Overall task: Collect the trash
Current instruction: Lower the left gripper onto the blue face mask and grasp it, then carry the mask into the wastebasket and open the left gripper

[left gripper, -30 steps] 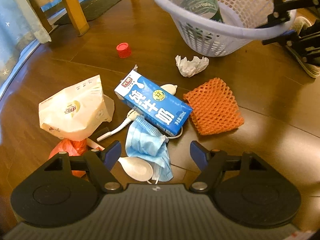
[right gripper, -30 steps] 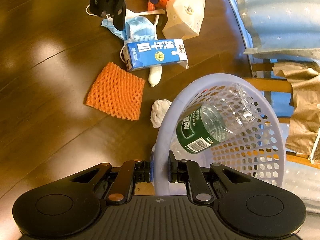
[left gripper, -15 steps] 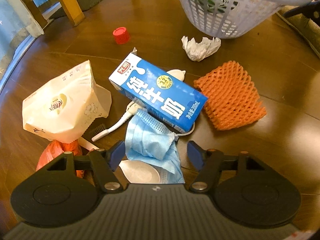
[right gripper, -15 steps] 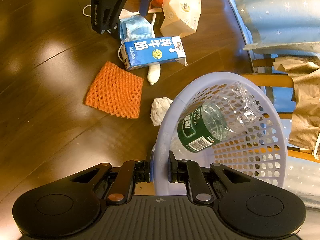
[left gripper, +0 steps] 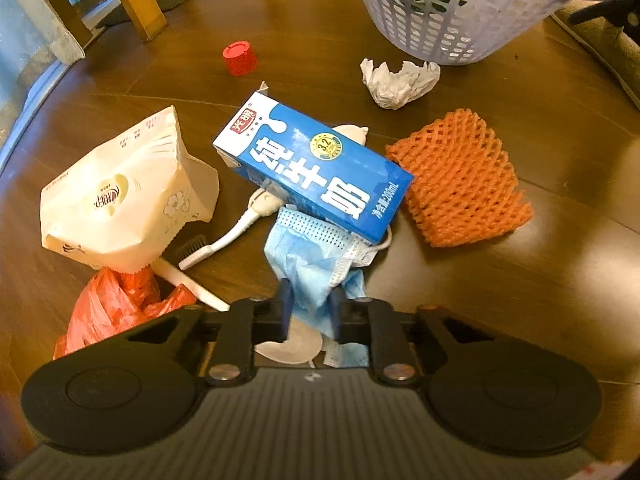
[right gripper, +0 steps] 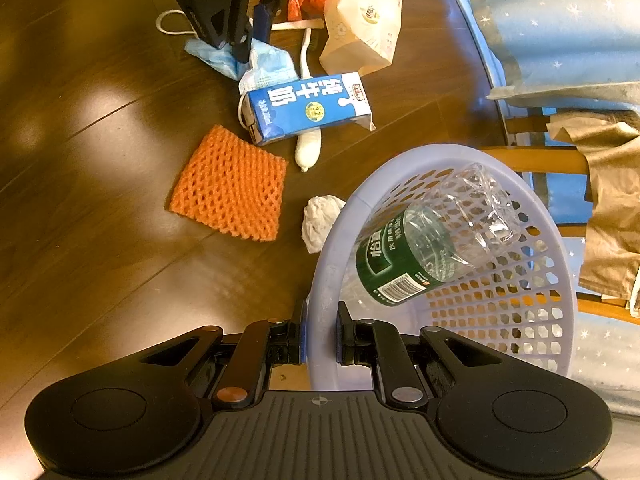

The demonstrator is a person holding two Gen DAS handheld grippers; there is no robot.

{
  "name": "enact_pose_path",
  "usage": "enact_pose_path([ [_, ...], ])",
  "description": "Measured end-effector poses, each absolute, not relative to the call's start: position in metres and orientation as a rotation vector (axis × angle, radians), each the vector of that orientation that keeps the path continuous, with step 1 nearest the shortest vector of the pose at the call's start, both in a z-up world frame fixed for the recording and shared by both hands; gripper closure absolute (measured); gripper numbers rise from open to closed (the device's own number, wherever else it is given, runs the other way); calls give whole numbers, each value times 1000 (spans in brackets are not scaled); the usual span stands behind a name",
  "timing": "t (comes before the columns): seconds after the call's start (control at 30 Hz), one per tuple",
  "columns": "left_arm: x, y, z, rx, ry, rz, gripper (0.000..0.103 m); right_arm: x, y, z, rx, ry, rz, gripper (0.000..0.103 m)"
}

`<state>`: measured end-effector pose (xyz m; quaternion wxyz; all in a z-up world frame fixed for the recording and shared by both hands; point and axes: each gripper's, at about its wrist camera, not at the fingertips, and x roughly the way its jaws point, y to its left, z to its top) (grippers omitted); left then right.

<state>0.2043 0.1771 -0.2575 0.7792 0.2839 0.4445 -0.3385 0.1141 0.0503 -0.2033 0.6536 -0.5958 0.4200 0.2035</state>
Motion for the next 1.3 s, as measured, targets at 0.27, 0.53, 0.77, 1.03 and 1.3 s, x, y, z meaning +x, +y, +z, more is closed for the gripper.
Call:
enact_pose_path([
  [0.27, 198, 186, -233, 556, 1016, -719, 99, 113, 49, -204, -1342, 964, 468, 94],
  [0.53, 195, 201, -195, 502, 1032, -700, 99, 118, 49, -204, -1336, 963, 470, 94],
  [0.77, 187, 212, -158, 478, 1021, -685, 99, 117, 48, -204, -1338, 963, 475, 94],
  [1.03, 181, 210, -110, 425, 959, -695, 99, 115, 48, -204, -1347, 958, 473, 94],
  [1.3, 185, 193, -65, 366, 875, -733, 99, 114, 49, -205, -1355, 957, 478, 94],
])
